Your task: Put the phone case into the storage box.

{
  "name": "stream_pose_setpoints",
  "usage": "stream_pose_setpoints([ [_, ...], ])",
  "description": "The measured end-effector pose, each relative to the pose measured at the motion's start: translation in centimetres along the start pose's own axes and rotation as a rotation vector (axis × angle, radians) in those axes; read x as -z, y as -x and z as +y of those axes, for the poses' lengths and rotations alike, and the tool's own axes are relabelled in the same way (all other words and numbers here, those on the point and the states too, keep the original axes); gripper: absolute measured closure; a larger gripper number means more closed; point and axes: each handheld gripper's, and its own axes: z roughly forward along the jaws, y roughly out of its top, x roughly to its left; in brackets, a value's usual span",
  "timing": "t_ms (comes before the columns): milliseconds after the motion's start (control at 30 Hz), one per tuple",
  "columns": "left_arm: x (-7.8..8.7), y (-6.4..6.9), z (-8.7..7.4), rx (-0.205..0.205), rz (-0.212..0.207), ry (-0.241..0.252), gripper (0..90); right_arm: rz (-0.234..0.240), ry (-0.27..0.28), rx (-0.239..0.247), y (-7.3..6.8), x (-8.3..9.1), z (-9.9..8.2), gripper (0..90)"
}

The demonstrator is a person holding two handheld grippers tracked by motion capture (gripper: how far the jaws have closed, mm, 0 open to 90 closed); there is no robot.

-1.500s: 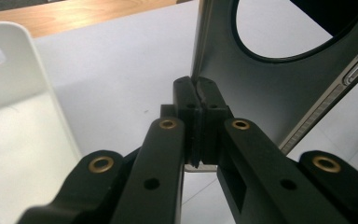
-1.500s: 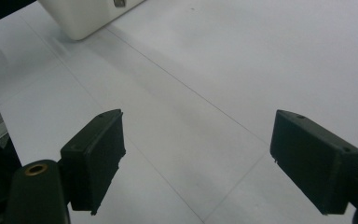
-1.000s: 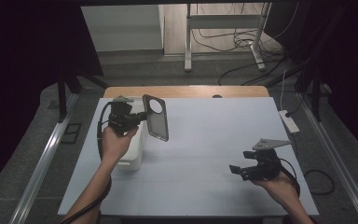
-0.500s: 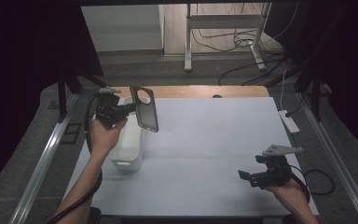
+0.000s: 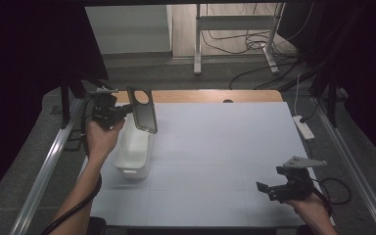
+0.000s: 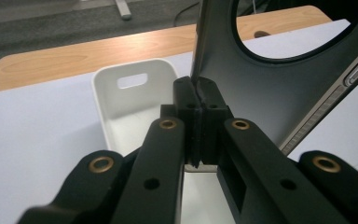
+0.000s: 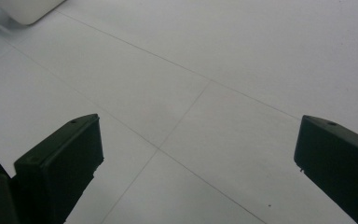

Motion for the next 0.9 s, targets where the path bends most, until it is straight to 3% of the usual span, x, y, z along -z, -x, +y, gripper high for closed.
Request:
stream_pose_setpoints([
  [533,-0.8,-2.0,0.2,0.040,0.053,0.006,88.9,-0.017,0.023,-0.042,0.5,1.2,-1.5,0.5],
  [900,-1.5,-2.8,0.6,0.045,0.079,0.006,88.9,-0.017,0.010,-0.035,0.4,1.0,-1.5,0.6],
])
